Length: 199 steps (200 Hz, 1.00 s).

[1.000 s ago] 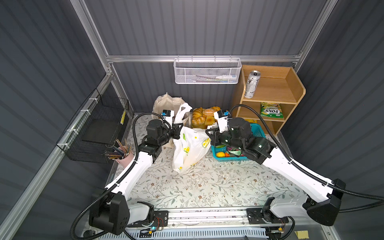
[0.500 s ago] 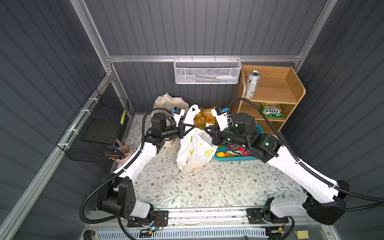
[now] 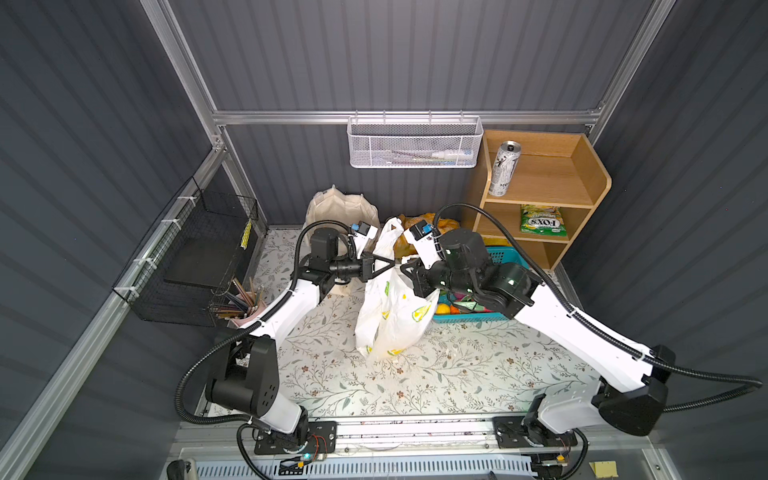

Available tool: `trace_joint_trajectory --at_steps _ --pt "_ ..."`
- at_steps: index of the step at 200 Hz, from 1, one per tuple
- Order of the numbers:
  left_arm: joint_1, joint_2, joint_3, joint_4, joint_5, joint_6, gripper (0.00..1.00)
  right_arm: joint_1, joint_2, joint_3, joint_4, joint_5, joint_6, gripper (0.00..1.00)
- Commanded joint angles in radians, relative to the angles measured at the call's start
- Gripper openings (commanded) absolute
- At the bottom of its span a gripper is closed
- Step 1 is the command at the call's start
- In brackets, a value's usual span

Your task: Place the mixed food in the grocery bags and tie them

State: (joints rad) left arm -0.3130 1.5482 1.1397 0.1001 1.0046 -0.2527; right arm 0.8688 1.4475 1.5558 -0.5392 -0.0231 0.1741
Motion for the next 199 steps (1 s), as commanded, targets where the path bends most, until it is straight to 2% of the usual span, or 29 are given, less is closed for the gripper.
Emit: trace_joint_trajectory --at_steps 1,21,43,65,82,127,161,199 --pt "0.003 0.000 0.039 0.001 0.110 0.031 0.00 -0.010 0.010 0.060 -0.047 0.011 -0.076 0.00" --pt "0.002 0.002 0.052 -0.029 0.154 0.060 0.00 -0.012 0.000 0.062 -0.003 0.018 -0.063 0.00" --pt "0.002 0.028 0.082 -0.070 0.204 0.079 0.00 -0.020 0.082 0.184 -0.125 -0.010 -0.084 0.00" --pt "0.000 0.050 0.106 -0.106 0.239 0.103 0.00 -0.016 0.073 0.134 -0.040 -0.016 -0.088 0.00" --pt "-0.002 0.059 0.123 -0.155 0.246 0.140 0.00 -0.025 0.121 0.185 -0.103 -0.019 -0.098 0.00" --pt "-0.008 0.095 0.190 -0.306 0.250 0.254 0.00 -0.029 0.178 0.232 -0.088 -0.069 -0.097 0.00" --pt "-0.008 0.113 0.248 -0.477 0.262 0.411 0.22 -0.065 0.220 0.239 -0.080 -0.076 -0.058 0.00" --pt "-0.008 0.141 0.319 -0.684 0.298 0.611 0.33 -0.079 0.228 0.234 -0.071 -0.081 -0.039 0.00"
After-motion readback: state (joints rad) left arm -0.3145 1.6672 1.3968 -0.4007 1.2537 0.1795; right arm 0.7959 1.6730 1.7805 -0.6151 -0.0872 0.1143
